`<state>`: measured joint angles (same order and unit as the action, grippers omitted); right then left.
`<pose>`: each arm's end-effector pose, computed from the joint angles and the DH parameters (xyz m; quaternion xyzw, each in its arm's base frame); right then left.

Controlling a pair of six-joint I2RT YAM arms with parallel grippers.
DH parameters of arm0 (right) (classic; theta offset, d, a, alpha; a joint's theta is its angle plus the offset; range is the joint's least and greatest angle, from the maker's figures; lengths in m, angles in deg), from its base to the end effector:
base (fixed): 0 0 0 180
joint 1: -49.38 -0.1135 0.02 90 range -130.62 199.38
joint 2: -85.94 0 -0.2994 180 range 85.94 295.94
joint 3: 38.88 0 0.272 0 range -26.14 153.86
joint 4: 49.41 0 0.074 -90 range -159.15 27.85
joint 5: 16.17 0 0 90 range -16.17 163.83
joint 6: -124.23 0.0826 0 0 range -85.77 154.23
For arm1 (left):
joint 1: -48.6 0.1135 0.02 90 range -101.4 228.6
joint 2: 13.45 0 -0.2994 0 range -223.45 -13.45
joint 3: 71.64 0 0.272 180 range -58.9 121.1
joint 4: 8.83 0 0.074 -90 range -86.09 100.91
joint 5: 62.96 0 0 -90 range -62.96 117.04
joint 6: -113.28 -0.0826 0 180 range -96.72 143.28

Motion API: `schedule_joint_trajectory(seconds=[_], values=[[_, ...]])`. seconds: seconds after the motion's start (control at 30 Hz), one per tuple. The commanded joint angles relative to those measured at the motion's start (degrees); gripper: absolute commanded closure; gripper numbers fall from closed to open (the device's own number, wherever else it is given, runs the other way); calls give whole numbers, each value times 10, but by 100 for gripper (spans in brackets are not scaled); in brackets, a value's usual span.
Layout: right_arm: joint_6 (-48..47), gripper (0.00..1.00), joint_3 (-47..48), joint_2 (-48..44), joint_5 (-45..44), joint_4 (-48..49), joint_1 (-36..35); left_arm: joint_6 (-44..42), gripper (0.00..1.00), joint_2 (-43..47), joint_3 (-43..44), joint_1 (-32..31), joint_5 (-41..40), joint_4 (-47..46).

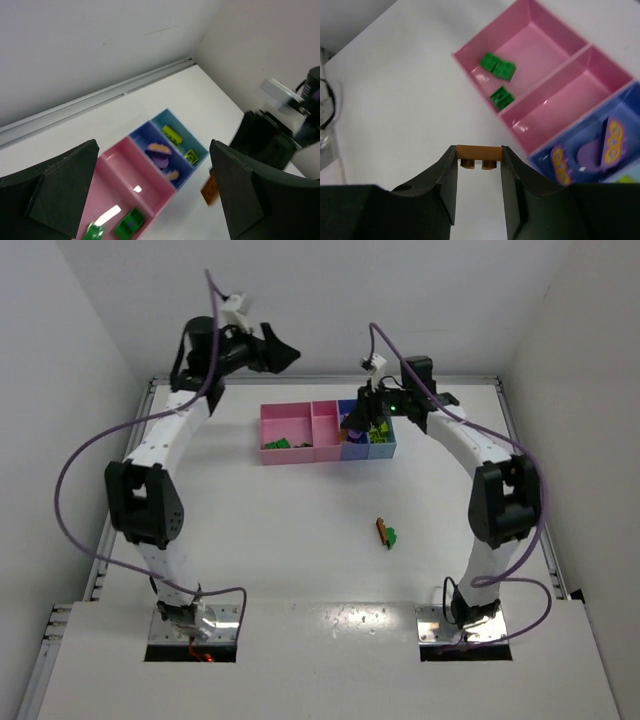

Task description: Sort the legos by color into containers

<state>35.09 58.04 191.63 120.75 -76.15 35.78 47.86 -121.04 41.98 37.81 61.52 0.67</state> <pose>0.4484 0.1706 0.2845 -0.2716 0.7903 0.4040 0.3721 0.5048 -0.1438 0.4189 0.1182 0.7148 -0.4045 0.5581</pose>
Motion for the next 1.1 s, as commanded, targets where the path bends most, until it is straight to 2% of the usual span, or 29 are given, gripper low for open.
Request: schedule_joint_trajectory(seconds=[0.0,0.13,0.27,0.47,0.57,0.6,0.63,0.67,0.77,0.9,0.93,1.03,1.07], values=[[5,100,76,58,-57,72,-26,-8,0,47,-90,46,88,3],[-7,100,140,126,-123,65,-40,-71,0,105,-171,65,74,45],[-22,100,200,180,-144,50,-52,-106,0,131,-197,65,45,70],[-33,93,238,229,-161,34,-68,-126,0,137,-210,65,38,104],[-33,72,249,240,-166,34,-73,-141,0,137,-215,65,52,116],[-33,59,258,240,-172,34,-73,-146,0,137,-215,65,59,116],[-33,53,258,240,-172,34,-78,-154,0,137,-222,65,74,121],[-26,41,265,246,-172,27,-78,-165,0,137,-236,65,81,121],[-7,34,241,208,-172,40,-78,-197,0,143,-254,43,108,121],[7,31,184,141,-178,47,-65,-257,0,149,-277,-5,128,140],[7,31,155,99,-178,38,-55,-281,0,149,-288,-26,140,140],[7,31,81,24,-197,15,-19,-353,7,143,-297,-66,170,140],[-7,31,62,-29,-202,2,4,-374,10,143,-304,-97,175,148]])
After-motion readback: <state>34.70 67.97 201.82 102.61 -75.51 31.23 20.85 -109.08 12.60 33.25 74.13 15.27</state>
